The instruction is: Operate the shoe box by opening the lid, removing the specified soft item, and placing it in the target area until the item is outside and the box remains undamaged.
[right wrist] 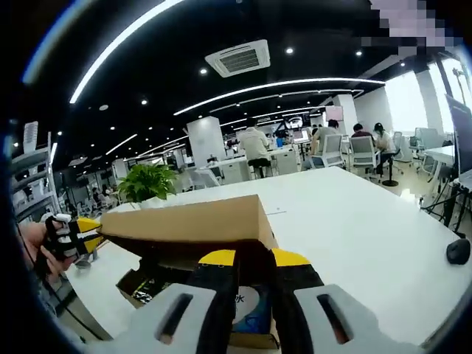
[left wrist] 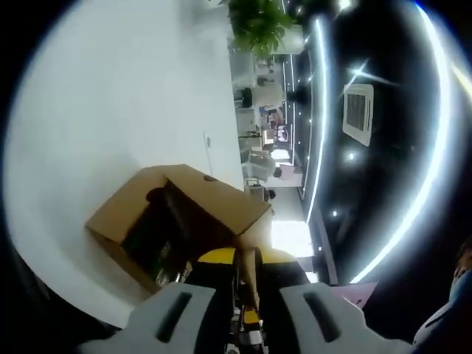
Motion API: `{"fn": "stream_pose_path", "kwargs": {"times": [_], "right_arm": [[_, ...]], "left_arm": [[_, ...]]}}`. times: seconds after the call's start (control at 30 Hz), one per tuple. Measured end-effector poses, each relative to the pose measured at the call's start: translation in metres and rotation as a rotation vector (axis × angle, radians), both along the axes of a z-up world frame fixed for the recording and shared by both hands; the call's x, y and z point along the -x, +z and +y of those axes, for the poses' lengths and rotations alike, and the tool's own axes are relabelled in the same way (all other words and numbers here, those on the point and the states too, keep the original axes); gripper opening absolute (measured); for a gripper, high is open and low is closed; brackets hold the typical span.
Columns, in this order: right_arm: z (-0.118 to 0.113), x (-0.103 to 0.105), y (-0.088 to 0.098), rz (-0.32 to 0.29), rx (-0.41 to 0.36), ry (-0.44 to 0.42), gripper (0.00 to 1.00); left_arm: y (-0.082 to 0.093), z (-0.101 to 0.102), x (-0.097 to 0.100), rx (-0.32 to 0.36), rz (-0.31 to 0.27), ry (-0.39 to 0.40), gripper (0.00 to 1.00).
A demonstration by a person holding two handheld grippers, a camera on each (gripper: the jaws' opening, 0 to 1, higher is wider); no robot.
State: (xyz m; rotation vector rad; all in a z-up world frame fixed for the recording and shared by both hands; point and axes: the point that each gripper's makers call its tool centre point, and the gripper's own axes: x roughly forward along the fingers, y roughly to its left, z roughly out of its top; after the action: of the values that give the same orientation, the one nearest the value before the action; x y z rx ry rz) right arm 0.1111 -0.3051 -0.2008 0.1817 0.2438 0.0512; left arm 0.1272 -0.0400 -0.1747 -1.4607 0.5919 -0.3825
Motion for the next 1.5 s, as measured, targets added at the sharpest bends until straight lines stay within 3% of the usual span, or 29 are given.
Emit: {"fn": "stream_pose_path", "kwargs": {"times": [0.1,0.33,0.43,0.53,0.7,0.73,0.83,0.9,0.97,1.0,1.03,1.13,1.23,1.27,1.33,1.37,1.43,1.5], "right_arm": [[-0.001,-0.006,0.009,-0.035,-0.016,-0.006,0.15],[0.003,-0.024,0.019,-0.085,0.195,0.005,0.16],[0.004,-0.034,0.02,-0.097,0.232,-0.009,0.16],[0.002,-0.038,0.022,-0.095,0.19,-0.028,0.16],[-0.005,-0.041,0.024,-0.093,0.253,-0.057,0.07],[-0.007,-0.041,0.024,-0.086,0.249,-0.064,0.05],[-0.006,-0.043,0.027,-0.087,0.223,-0.077,0.06],[-0.006,-0.045,0.028,-0.081,0.214,-0.082,0.06],[-0.008,-0.045,0.028,-0.08,0.224,-0.089,0.02],[-0.014,-0.044,0.026,-0.058,0.283,-0.096,0.0],[-0.01,-0.046,0.027,-0.07,0.278,-0.073,0.0],[-0.011,-0.045,0.026,-0.062,0.278,-0.073,0.0],[-0.013,-0.048,0.027,-0.051,0.254,-0.067,0.0],[-0.012,-0.049,0.028,-0.047,0.249,-0.067,0.0],[-0.012,-0.049,0.028,-0.039,0.214,-0.073,0.01],[-0.013,-0.051,0.029,-0.041,0.214,-0.065,0.01],[-0.012,-0.051,0.029,-0.032,0.236,-0.043,0.02],[-0.011,-0.052,0.029,-0.029,0.216,-0.022,0.03]], "left_arm": [[0.003,-0.001,-0.003,-0.014,-0.008,-0.008,0.08],[0.007,-0.002,-0.007,-0.001,-0.009,-0.028,0.08],[0.008,0.0,-0.009,-0.026,-0.022,-0.044,0.08],[0.008,0.0,-0.01,0.01,-0.009,-0.042,0.07],[0.008,0.0,-0.01,0.0,-0.02,-0.033,0.07],[0.009,0.0,-0.009,-0.007,-0.022,-0.035,0.06],[0.013,0.002,-0.006,-0.124,-0.088,-0.056,0.04],[0.017,-0.001,-0.001,-0.137,-0.119,-0.108,0.03],[0.017,0.003,-0.001,-0.147,-0.124,-0.102,0.03],[0.017,0.004,0.0,-0.154,-0.131,-0.104,0.03],[0.016,0.005,0.001,-0.162,-0.133,-0.109,0.03],[0.01,0.009,0.002,-0.262,-0.17,-0.132,0.04],[0.007,0.012,0.006,-0.47,-0.281,-0.199,0.05],[0.003,0.008,0.01,-0.535,-0.313,-0.259,0.06],[-0.002,0.004,0.016,-0.601,-0.358,-0.348,0.07],[-0.009,0.006,0.015,-0.721,-0.411,-0.399,0.07],[-0.013,0.006,0.015,-0.845,-0.502,-0.47,0.1],[-0.014,0.002,0.018,-0.878,-0.555,-0.527,0.11]]}}
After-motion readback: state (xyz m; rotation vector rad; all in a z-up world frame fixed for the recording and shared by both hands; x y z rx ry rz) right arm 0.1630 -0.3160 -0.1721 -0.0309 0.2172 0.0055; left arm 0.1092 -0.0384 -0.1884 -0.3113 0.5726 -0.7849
